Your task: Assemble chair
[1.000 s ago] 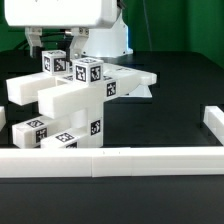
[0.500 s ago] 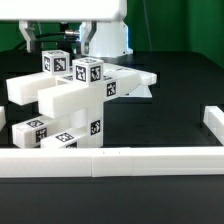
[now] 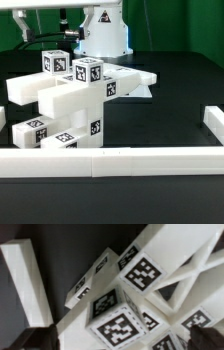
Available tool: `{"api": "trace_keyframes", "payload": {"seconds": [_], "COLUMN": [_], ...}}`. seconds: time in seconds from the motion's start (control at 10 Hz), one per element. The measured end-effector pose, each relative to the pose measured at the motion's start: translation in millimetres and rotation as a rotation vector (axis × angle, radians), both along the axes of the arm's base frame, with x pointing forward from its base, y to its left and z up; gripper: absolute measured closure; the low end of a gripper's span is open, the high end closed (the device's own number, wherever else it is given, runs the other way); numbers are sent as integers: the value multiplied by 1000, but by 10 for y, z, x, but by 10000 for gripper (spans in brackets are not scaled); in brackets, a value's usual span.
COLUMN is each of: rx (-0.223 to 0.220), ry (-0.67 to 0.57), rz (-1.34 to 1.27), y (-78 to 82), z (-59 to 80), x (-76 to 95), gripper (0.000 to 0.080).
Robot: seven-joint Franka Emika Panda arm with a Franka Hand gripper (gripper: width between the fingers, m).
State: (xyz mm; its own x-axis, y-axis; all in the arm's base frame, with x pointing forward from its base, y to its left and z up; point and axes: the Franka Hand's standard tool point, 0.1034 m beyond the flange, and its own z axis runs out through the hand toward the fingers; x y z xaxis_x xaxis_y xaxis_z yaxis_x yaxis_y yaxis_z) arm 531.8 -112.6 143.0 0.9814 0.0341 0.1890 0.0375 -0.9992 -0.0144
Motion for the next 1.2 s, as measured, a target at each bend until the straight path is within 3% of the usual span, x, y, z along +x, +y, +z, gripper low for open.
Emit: {"api": "trace_keyframes", "payload": {"seconds": [0.1,0.3,1.0,1.2], "rx": [-63,-104,-105,-70], "ry": [-18,-24,-6,96], "rz": [110,235,303,243], "y": [0,-16,-86,55], "z": [-4,-39,-42,-109], "x": [40,90,105,139], "gripper": [150,150,150,150]}}
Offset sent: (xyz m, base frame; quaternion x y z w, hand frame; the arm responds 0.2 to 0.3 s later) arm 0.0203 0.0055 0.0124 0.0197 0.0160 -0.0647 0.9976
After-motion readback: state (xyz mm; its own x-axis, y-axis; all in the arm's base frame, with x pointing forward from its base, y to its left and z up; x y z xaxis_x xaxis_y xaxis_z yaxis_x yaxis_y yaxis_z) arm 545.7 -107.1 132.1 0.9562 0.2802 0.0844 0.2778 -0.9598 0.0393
